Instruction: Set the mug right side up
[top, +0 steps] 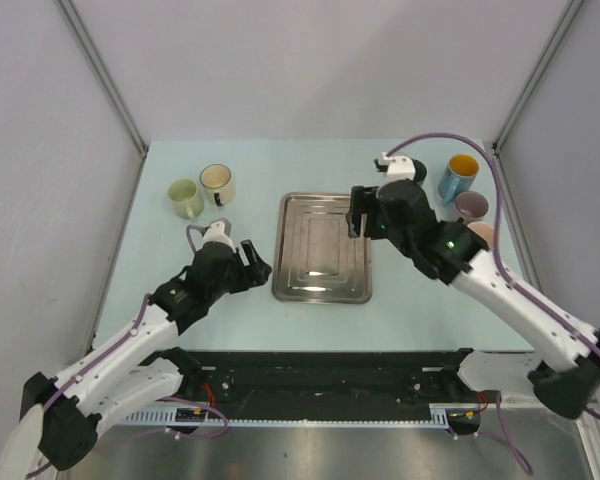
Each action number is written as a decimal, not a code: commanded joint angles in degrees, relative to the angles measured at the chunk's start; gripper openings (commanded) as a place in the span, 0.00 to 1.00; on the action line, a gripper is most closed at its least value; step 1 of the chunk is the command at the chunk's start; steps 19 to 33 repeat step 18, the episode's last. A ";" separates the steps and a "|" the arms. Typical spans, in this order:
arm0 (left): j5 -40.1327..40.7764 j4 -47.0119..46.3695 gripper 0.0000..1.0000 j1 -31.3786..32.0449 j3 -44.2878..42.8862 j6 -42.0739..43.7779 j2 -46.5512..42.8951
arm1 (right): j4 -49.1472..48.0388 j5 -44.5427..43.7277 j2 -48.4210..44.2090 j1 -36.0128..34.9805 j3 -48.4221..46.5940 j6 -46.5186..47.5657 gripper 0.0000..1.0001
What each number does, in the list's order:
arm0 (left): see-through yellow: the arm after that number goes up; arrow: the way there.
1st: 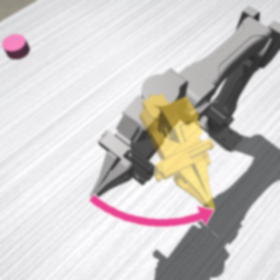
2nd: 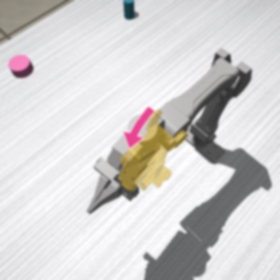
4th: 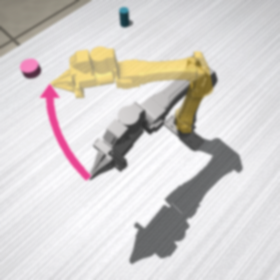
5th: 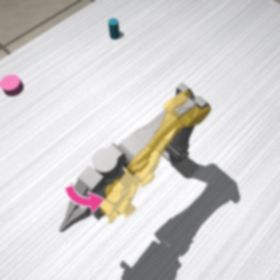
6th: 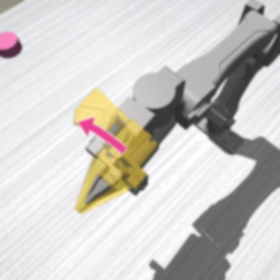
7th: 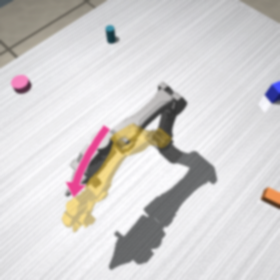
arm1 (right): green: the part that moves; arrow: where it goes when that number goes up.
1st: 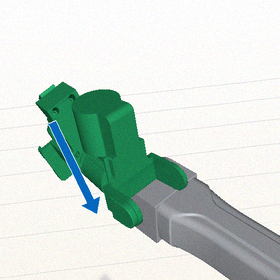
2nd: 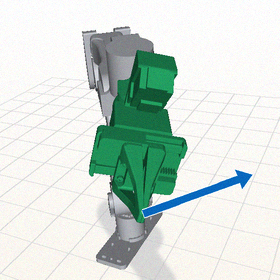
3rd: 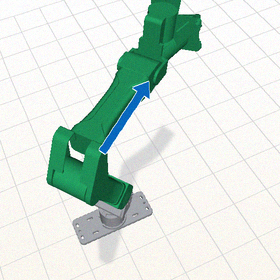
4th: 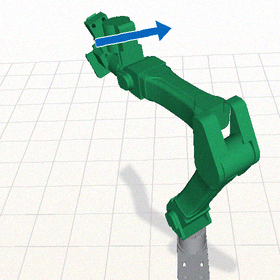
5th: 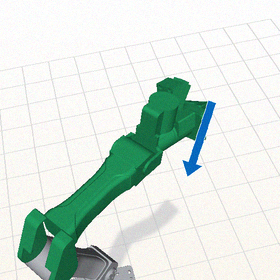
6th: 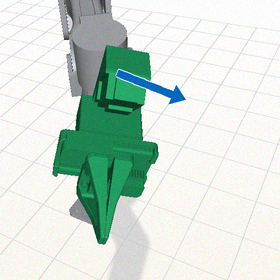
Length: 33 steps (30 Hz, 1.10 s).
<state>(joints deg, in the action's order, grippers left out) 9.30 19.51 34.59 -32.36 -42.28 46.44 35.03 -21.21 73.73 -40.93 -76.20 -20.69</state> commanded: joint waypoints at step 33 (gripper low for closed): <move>12.94 9.58 0.79 3.91 -6.40 2.81 -0.47 | -13.58 -24.84 -26.80 -29.91 29.62 -3.57 0.90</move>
